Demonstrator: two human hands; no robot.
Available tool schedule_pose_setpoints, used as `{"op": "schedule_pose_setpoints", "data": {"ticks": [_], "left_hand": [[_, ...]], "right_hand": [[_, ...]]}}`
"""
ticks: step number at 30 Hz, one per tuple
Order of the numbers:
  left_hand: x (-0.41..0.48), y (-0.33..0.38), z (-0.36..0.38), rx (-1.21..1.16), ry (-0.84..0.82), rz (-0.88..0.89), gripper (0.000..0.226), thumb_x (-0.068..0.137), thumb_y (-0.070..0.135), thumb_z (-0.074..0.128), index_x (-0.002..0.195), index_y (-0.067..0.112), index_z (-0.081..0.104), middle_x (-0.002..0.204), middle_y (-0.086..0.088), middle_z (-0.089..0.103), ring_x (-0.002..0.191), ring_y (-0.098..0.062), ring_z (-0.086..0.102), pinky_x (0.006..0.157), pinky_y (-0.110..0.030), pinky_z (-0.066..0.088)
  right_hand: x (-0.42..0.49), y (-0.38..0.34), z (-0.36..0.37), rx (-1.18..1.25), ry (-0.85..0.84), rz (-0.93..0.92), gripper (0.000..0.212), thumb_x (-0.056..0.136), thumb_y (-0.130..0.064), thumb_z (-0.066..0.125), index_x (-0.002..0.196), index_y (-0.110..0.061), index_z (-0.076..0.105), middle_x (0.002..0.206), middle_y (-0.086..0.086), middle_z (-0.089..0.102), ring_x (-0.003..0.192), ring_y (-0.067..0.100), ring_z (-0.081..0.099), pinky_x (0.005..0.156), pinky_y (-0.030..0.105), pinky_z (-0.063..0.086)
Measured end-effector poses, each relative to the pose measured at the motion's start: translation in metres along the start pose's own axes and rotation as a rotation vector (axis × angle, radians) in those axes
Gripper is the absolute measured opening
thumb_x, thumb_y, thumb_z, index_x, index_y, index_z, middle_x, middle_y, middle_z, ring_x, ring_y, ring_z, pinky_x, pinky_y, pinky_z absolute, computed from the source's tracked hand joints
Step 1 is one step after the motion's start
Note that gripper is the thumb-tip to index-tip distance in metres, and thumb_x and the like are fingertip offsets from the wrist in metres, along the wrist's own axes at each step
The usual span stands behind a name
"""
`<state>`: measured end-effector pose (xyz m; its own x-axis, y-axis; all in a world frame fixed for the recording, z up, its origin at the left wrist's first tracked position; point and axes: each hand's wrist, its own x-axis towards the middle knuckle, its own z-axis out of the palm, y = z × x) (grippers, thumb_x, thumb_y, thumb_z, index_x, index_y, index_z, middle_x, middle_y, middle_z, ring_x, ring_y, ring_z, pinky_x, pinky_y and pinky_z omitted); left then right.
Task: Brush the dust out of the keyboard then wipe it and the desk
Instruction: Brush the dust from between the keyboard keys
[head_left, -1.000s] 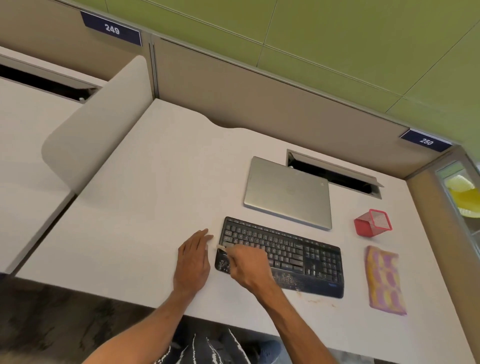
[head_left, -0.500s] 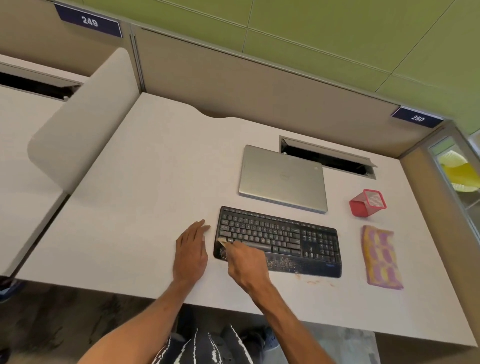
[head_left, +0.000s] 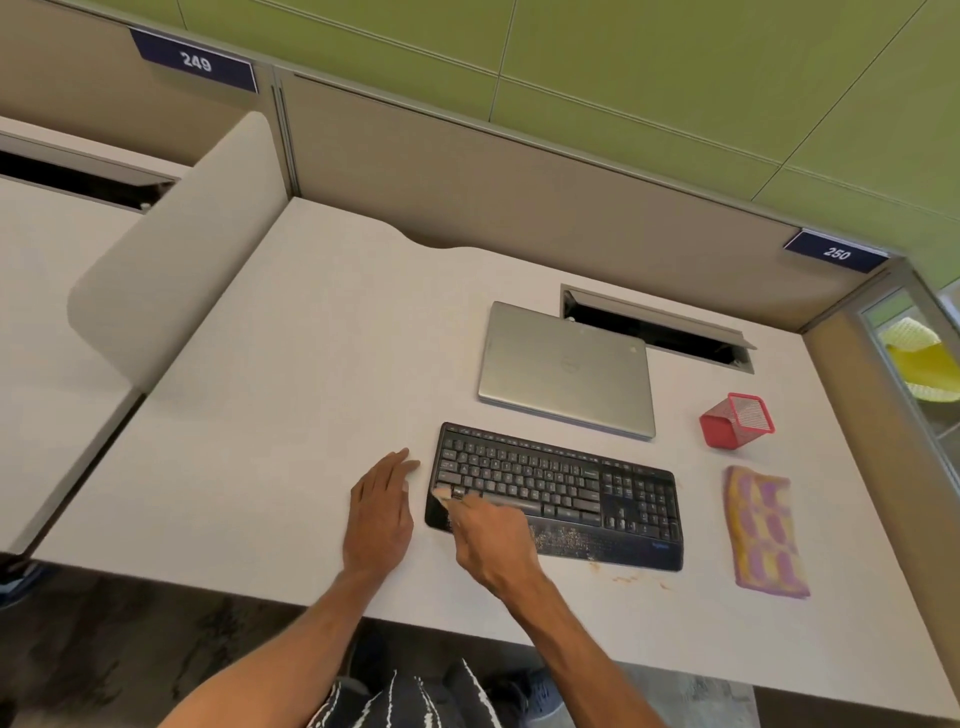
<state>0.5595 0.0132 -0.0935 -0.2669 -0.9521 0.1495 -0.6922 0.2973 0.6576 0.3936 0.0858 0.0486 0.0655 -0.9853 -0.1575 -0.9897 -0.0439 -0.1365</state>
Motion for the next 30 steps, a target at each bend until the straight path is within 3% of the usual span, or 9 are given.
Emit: {"op": "schedule_pose_setpoints", "data": {"ticks": [6,10,13,15,17,19,23,27,30], "left_hand": [[0.001,0.0,-0.001,0.008,0.008,0.002,0.046,0.11,0.022,0.036,0.149,0.03,0.059,0.164,0.011,0.05,0.155,-0.012,0.042,0.127,-0.037,0.035],[0.0,0.005,-0.001,0.05,0.027,0.022,0.042,0.112,0.012,0.049,0.151,0.025,0.059,0.163,0.005,0.052,0.155,-0.017,0.044,0.127,-0.039,0.036],[0.001,0.007,-0.001,0.068,0.034,0.032,0.045,0.109,0.008,0.057,0.151,0.023,0.06,0.162,0.002,0.054,0.154,-0.019,0.046,0.127,-0.038,0.034],[0.001,0.006,-0.001,0.066,0.032,0.028,0.044,0.109,0.008,0.057,0.151,0.023,0.06,0.162,0.002,0.054,0.154,-0.019,0.046,0.128,-0.037,0.033],[0.001,0.006,-0.001,0.062,0.026,0.025,0.045,0.109,0.008,0.057,0.151,0.024,0.059,0.163,0.003,0.053,0.154,-0.019,0.045,0.127,-0.038,0.034],[0.001,0.005,-0.001,0.064,0.023,0.03,0.044,0.11,0.007,0.055,0.15,0.025,0.059,0.162,0.005,0.052,0.154,-0.018,0.045,0.127,-0.038,0.035],[0.002,0.005,-0.001,0.061,0.029,0.026,0.043,0.111,0.013,0.045,0.15,0.026,0.059,0.162,0.006,0.053,0.154,-0.017,0.045,0.126,-0.038,0.035],[0.001,0.005,-0.001,0.053,0.033,0.031,0.044,0.109,0.008,0.056,0.15,0.024,0.059,0.162,0.004,0.053,0.154,-0.018,0.046,0.127,-0.039,0.036],[0.001,0.005,-0.002,0.042,0.034,0.027,0.043,0.112,0.013,0.046,0.15,0.025,0.06,0.161,0.006,0.053,0.154,-0.016,0.045,0.127,-0.035,0.032]], "right_hand": [[-0.025,0.0,0.004,0.017,-0.075,-0.051,0.014,0.092,-0.02,0.055,0.078,-0.02,0.055,0.074,-0.002,0.062,0.055,0.019,0.051,0.053,0.031,0.048],[-0.018,0.007,0.003,0.025,0.008,0.029,0.016,0.097,-0.021,0.06,0.112,-0.023,0.065,0.092,-0.005,0.068,0.063,0.016,0.059,0.052,0.031,0.053],[-0.012,0.004,0.0,0.026,0.009,0.074,0.027,0.091,-0.016,0.071,0.118,-0.019,0.067,0.096,-0.001,0.071,0.068,0.018,0.065,0.057,0.034,0.056],[-0.015,0.0,0.0,0.022,-0.025,0.071,0.019,0.091,-0.014,0.069,0.11,-0.017,0.069,0.091,0.0,0.071,0.063,0.018,0.059,0.055,0.033,0.051],[-0.023,-0.004,0.0,0.004,-0.061,0.05,0.006,0.086,-0.014,0.069,0.088,-0.019,0.067,0.074,-0.003,0.066,0.051,0.016,0.042,0.048,0.028,0.035],[-0.032,-0.005,0.002,-0.017,-0.094,0.011,0.014,0.084,-0.015,0.068,0.074,-0.02,0.06,0.067,-0.004,0.06,0.048,0.017,0.037,0.046,0.027,0.029],[-0.031,-0.002,-0.002,0.008,-0.029,0.031,0.008,0.087,-0.018,0.067,0.09,-0.024,0.069,0.073,-0.007,0.063,0.049,0.017,0.048,0.045,0.023,0.023],[-0.016,0.001,-0.004,-0.002,0.044,0.101,0.027,0.096,-0.016,0.062,0.122,-0.019,0.066,0.102,0.0,0.072,0.075,0.021,0.068,0.059,0.033,0.05],[-0.018,0.003,-0.003,-0.016,-0.022,0.116,0.032,0.097,-0.016,0.057,0.128,-0.019,0.063,0.106,0.002,0.072,0.08,0.024,0.068,0.066,0.038,0.055]]}}
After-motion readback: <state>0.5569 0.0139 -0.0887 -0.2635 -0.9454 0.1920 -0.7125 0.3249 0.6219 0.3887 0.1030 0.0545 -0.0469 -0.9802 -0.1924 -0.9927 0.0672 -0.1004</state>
